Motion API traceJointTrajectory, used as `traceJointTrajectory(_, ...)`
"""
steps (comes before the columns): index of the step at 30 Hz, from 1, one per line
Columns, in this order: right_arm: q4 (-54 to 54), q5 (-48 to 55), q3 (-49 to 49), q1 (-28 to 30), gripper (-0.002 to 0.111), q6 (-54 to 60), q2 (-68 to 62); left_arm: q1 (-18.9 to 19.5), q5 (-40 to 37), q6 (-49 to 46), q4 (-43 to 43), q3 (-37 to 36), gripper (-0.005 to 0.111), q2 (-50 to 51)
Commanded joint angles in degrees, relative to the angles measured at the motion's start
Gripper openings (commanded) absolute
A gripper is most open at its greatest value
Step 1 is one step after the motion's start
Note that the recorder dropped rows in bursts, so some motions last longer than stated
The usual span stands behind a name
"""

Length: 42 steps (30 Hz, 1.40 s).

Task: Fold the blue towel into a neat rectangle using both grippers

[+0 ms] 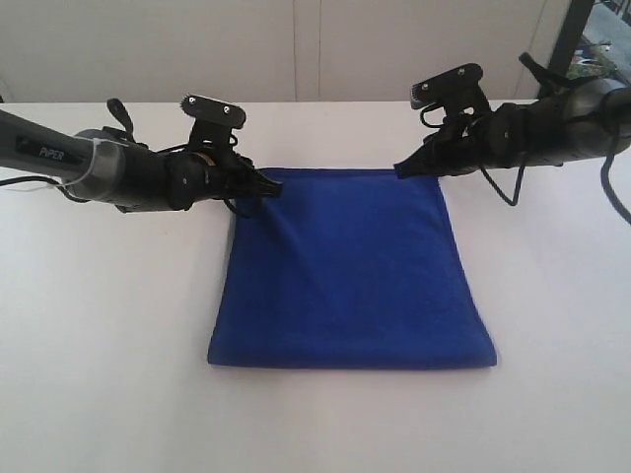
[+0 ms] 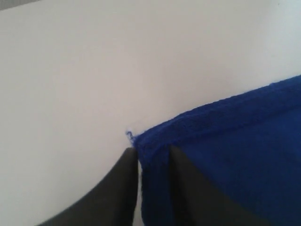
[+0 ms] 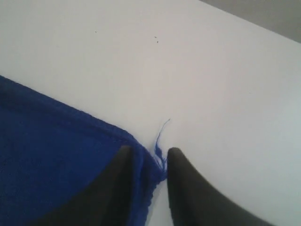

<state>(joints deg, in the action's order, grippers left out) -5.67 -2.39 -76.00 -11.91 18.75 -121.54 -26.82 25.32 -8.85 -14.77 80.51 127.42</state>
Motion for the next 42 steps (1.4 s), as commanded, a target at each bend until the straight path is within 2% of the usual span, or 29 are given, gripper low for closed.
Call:
traceJointTrajectory(1, -0.01, -0.55, -0.23, 0.56, 0.04, 0.59, 0.5, -0.26, 3.37, 0.56, 0.4, 0.18, 0.052, -0.7)
traceJointTrajectory(5, -1.68, 2.39, -0.23, 0.56, 0.041, -0.18, 3.2, -0.13, 1.69, 0.56, 0.4, 0.18, 0.053, -3.3)
traceJointTrajectory(7, -1.77, 6.49, -0.8, 0.56, 0.04, -3.24, 5.61, 0.35, -1.49, -0.57, 0.4, 0.18, 0.053, -6.41)
traceJointTrajectory(9, -1.93, 19.71, -6.43, 0.56, 0.025, -8.61, 6.63, 1.56, -13.94, -2.0, 0.4, 0.18, 0.049, -10.84)
traceJointTrajectory(10, -1.95, 22.22, -8.28, 0.56, 0.022, -8.73, 6.47, 2.12, -16.74, -2.0, 0.4, 0.18, 0.047, -11.51)
traceJointTrajectory(11, -2.34, 27.19, -11.51, 0.56, 0.014, -8.73, 5.71, 2.23, -22.69, -1.49, 0.4, 0.18, 0.04, -12.88)
traceJointTrajectory(12, -2.45, 28.74, -12.54, 0.56, 0.011, -8.73, 5.11, 2.23, -25.77, -1.49, 0.4, 0.18, 0.035, -13.47)
traceJointTrajectory(13, -2.61, 32.01, -14.45, 0.56, 0.005, -8.73, 3.42, 2.1, -31.27, -1.49, -0.29, 0.18, 0.024, -14.49)
traceJointTrajectory(14, -2.61, 32.98, -14.87, 0.56, 0.004, -8.73, 2.63, 1.85, -33.97, -1.4, -0.7, 0.18, 0.019, -14.81)
traceJointTrajectory(15, -4.09, 34.2, -15.74, 0.56, 0.003, -8.73, 0.7, 1.52, -38.78, -1.4, -1.06, 0.18, 0.008, -15.62)
traceJointTrajectory(16, -5.59, 34.77, -16.12, 0.56, 0.003, -8.5, -0.2, 1.36, -41.16, -1.4, -1.21, 0.18, 0.002, -16.05)
traceJointTrajectory(19, -8.26, 34.5, -17.78, 0.56, 0.003, -8.09, -2.3, 1.15, -47.11, -0.99, -3.87, 0.18, 0.0, -16.14)
traceJointTrajectory(21, -8.26, 32.63, -18.87, 0.56, 0.004, -7.32, -3.39, 0.91, -47.65, -1.34, -4.0, 0.18, 0.0, -16.14)
traceJointTrajectory(24, -7.32, 28.75, -18.87, 0.56, 0.023, -6.53, -3.86, 0.91, -47.75, -1.39, -4.0, 0.18, 0.0, -16.14)
traceJointTrajectory(26, -5.83, 27.02, -18.87, 0.66, 0.029, -6.64, -4.42, 0.91, -47.9, -1.39, -4.0, 0.18, 0.0, -16.14)
traceJointTrajectory(42, -6.49, 22.02, -18.87, 2.19, 0.028, -7.09, -8.78, 0.91, -46.37, -1.39, -4.0, 0.18, 0.0, -16.14)
